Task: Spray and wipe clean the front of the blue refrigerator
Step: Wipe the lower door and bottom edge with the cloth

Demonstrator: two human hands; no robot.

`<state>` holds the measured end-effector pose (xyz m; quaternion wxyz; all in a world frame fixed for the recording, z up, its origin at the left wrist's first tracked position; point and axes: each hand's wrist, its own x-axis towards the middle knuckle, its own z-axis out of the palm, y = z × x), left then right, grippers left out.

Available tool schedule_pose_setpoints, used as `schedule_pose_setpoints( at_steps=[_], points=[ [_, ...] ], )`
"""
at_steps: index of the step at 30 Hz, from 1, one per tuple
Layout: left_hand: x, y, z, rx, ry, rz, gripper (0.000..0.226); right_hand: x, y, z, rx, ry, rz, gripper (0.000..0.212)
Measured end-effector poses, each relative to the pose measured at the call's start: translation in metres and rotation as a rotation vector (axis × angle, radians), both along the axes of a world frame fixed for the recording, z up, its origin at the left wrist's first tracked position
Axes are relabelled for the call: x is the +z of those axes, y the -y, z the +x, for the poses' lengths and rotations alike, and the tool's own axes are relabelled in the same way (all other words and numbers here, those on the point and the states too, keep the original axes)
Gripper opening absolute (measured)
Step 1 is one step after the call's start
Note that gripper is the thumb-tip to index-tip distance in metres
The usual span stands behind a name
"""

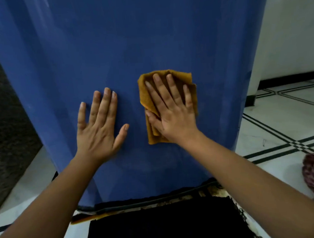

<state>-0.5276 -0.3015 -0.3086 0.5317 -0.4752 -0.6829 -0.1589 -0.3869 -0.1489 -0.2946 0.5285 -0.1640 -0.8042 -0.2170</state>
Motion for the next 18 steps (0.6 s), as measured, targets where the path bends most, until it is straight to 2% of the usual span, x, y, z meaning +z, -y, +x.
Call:
schedule_pose_setpoints(
  at_steps=[2, 6, 8, 11, 13, 18],
  points=[
    [0.014, 0.000, -0.003, 0.005, -0.015, -0.006, 0.065, 0.016, -0.013, 0.009, -0.026, -0.026, 0.002, 0.057],
    [0.028, 0.003, -0.006, 0.025, -0.005, -0.006, 0.065, 0.045, 0.003, -0.011, -0.132, -0.325, -0.263, 0.063],
    [0.033, 0.004, -0.004, 0.045, 0.054, 0.046, 0.065, 0.046, 0.019, -0.022, -0.096, -0.213, -0.168, 0.061],
    [0.043, 0.009, -0.003, 0.049, 0.080, 0.060, 0.065, 0.038, 0.013, -0.014, -0.015, 0.135, 0.186, 0.059],
    [0.047, 0.009, -0.003, 0.046, 0.075, 0.043, 0.065, 0.042, -0.006, 0.002, -0.027, 0.175, 0.223, 0.061],
    [0.070, 0.008, -0.009, 0.042, 0.104, 0.063, 0.065, 0.085, -0.008, -0.004, -0.086, -0.282, -0.302, 0.067]
  ],
)
